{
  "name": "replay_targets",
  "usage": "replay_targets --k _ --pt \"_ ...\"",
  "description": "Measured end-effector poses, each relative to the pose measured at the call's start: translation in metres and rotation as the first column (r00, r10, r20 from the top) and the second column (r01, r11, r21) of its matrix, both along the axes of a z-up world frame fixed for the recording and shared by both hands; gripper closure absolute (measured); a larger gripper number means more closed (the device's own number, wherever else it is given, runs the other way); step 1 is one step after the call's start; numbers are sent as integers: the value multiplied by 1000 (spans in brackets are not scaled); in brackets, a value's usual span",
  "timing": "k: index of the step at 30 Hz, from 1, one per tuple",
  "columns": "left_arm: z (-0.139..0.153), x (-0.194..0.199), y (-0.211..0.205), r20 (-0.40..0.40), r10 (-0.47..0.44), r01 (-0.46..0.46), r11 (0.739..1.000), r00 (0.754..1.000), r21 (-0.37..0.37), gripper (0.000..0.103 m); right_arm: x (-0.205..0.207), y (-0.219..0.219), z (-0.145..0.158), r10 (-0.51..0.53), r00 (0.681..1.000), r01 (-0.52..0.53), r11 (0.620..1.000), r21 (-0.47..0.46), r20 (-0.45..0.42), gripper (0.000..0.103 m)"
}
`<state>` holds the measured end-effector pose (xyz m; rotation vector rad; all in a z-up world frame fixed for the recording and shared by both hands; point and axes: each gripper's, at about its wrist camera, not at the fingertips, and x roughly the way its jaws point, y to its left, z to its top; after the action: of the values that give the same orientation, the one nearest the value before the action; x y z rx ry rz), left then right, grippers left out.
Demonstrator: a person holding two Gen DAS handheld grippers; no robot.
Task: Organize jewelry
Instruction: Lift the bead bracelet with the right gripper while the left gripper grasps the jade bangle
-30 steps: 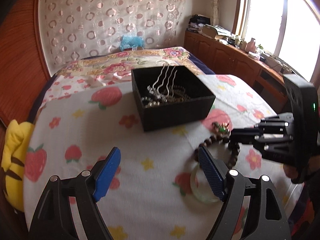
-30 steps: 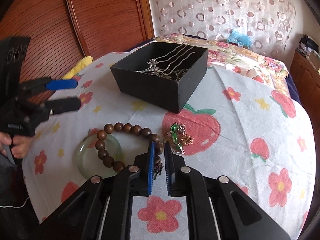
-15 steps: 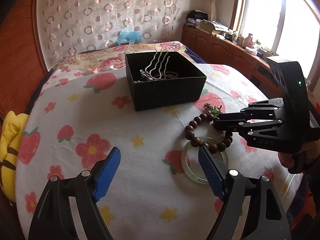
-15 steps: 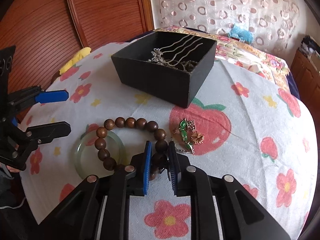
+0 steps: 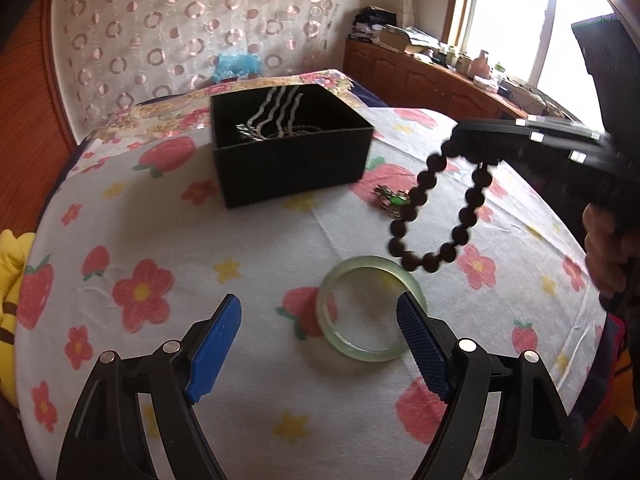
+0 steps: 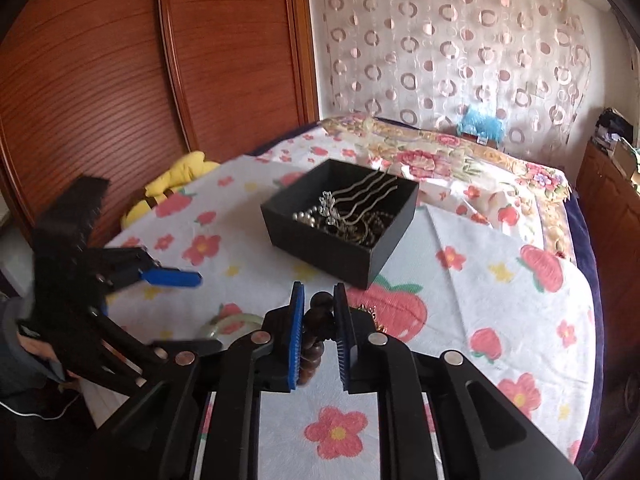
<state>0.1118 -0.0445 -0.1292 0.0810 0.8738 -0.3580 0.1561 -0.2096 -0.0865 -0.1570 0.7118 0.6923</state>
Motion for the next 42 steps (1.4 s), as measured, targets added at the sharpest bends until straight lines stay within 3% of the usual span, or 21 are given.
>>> replay_targets --k 19,28,31,42 --pt "-15 5 -30 -52 -58 60 997 997 42 20 -1 -45 17 -79 996 79 997 10 37 87" --pt "-19 4 -41 -39 -70 74 991 997 110 19 0 -45 16 -69 997 69 998 10 37 87" --pt "-17 0 -41 -20 -84 86 991 996 104 34 0 -41 15 -62 997 62 998 5 38 87" --pt "4 6 -28 24 -60 59 997 998 54 34 3 -32 22 -56 997 56 998 5 50 87"
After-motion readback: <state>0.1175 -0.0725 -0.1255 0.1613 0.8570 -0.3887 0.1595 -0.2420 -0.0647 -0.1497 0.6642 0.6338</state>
